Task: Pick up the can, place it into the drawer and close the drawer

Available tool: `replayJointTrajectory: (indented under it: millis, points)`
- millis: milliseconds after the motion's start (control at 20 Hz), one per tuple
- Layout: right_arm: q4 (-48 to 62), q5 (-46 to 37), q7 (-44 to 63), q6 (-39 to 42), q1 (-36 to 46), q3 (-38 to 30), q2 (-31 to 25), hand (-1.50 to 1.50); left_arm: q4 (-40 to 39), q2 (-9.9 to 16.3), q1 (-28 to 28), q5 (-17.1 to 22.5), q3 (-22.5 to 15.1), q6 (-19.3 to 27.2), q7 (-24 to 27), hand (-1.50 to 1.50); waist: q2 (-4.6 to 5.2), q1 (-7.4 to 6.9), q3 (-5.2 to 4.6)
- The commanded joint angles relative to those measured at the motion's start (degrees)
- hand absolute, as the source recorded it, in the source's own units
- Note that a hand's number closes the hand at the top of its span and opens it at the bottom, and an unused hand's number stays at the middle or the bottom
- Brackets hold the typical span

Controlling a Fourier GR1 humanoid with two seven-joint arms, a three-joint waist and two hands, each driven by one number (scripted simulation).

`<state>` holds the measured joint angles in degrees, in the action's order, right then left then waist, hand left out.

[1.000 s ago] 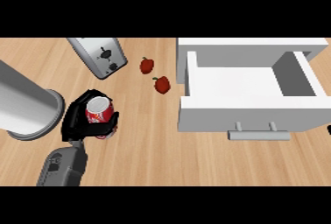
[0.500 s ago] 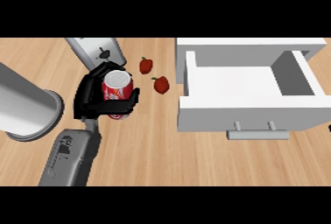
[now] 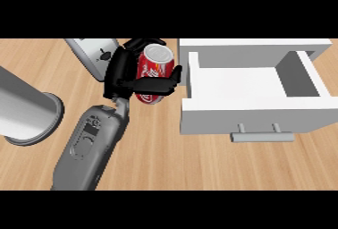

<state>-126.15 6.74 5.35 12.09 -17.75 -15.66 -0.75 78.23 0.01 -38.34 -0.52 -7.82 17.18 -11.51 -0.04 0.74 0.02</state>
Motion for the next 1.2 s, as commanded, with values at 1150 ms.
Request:
replayJointTrajectory:
  millis: [1150]
  points:
    - [0.01,0.51,2.38,0.39,3.19,-0.60,-0.46,-1.50,-42.22,-0.01,-43.90,13.55,-4.17,11.88,1.33,1.50,0.60,1.95,0.06]
